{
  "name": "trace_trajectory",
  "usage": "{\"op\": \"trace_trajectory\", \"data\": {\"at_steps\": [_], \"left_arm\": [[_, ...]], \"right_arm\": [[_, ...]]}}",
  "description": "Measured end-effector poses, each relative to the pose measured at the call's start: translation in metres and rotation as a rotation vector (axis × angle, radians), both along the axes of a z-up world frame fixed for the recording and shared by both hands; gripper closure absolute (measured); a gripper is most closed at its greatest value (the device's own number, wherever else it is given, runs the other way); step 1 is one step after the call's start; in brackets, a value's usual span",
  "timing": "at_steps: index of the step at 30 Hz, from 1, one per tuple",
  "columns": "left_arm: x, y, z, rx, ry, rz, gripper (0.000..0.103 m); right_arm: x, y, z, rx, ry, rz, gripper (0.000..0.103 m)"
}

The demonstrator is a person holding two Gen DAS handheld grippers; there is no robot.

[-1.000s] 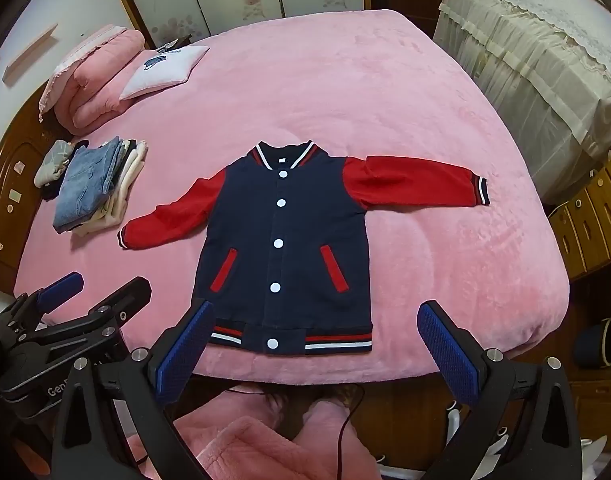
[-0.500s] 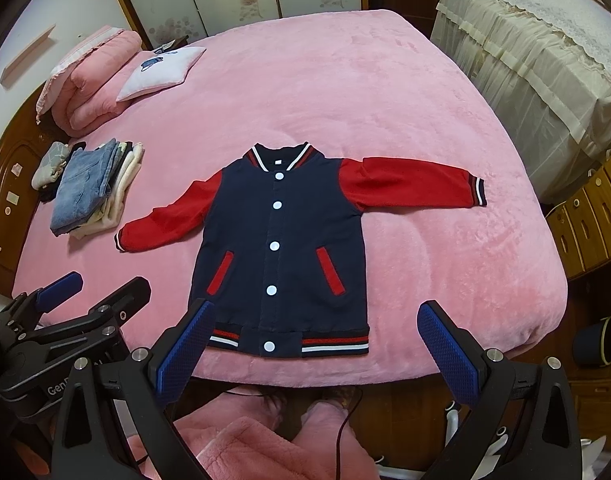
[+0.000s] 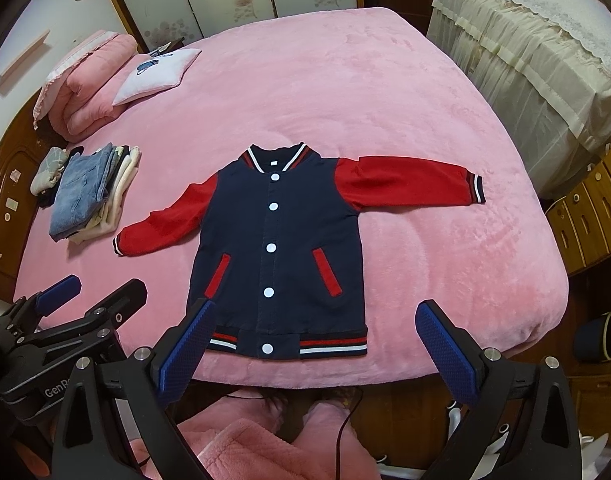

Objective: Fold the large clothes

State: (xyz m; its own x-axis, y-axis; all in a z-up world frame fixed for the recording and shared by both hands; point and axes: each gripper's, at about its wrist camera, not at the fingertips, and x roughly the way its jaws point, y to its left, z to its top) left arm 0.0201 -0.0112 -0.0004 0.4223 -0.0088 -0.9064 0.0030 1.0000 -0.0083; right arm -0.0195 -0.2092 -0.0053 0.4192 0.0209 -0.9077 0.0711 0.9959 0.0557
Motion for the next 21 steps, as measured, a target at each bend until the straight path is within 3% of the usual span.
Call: {"op": "trace_trajectory", "data": {"at_steps": [7,12,18,21], "left_arm": [[-0.004,0.002,0.0,-0.021,-0.012,0.031,0.009],[-0.015,0.012,0.003,-0.079,-0.073,0.086,0.009],[-0.029,0.028,0.002,-0.128,-0.093,0.136,0.009],[-0.032,0.037,-0.004,-0.127,-0.065,0.172,0.009]], "right_arm": [[-0.002,0.0,0.005,0.055,-0.047,0.03,0.002],[0.0,0.002,0.008,0.064,-0.071,0.067,0.003],[0.007,0.021,0.017,0.052,-0.153,0.142,0.003],[0.012,0.035,0.024,0.02,-0.218,0.176,0.003]]}}
